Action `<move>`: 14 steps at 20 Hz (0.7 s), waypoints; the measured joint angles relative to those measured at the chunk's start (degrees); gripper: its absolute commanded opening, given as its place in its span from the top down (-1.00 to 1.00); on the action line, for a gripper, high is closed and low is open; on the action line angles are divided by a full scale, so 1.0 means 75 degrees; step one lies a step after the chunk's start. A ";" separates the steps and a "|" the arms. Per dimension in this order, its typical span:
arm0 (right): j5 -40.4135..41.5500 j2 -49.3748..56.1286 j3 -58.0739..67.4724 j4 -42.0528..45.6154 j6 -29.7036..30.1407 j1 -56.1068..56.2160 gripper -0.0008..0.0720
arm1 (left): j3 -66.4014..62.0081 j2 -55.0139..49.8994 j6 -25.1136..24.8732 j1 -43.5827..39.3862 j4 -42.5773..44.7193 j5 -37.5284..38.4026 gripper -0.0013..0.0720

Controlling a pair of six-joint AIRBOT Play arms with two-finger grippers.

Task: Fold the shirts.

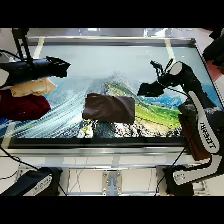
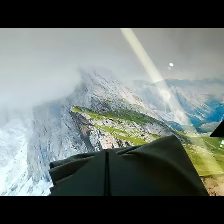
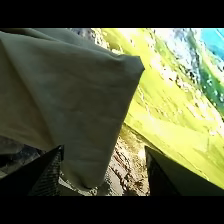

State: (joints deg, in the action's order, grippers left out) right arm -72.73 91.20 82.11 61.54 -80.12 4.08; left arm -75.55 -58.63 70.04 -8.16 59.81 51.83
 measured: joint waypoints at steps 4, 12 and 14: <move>0.0399 0.0364 -0.0962 -0.1032 0.0901 -0.0201 -0.56 | 0.0000 -0.0187 0.0000 0.0000 0.0015 -0.0017 0.93; 0.0851 0.1253 -0.1632 -0.2946 0.2066 -0.0219 -0.56 | 0.0003 -0.0277 0.0026 0.0000 -0.0052 -0.0017 0.93; 0.0991 0.1378 -0.1658 -0.3191 0.2148 -0.0117 -0.54 | 0.0003 -0.0277 0.0026 0.0000 -0.0122 -0.0017 0.93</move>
State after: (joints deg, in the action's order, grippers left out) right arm -65.30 101.54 69.67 37.60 -64.01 3.20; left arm -75.53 -60.71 70.24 -8.16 58.89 51.70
